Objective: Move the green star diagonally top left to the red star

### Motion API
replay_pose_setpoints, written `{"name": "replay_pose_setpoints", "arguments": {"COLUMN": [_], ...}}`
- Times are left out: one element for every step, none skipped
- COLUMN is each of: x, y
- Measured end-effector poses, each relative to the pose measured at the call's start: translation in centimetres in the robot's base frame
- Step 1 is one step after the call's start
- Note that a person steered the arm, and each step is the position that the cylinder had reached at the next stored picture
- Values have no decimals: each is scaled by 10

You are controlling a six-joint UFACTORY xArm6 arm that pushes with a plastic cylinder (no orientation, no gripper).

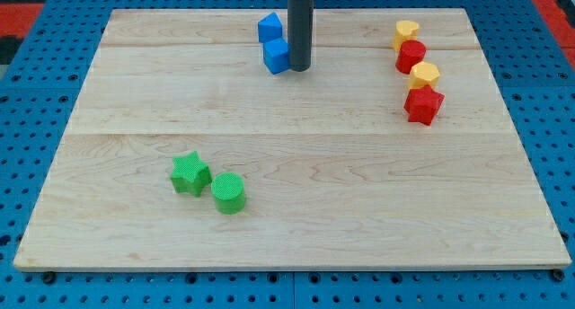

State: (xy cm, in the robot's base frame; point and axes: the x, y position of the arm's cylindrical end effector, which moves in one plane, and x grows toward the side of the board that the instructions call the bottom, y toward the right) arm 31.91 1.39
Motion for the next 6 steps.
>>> {"name": "replay_pose_setpoints", "arguments": {"x": [1, 1, 0, 26, 81, 84], "y": [-14, -14, -21, -32, -84, -158]}}
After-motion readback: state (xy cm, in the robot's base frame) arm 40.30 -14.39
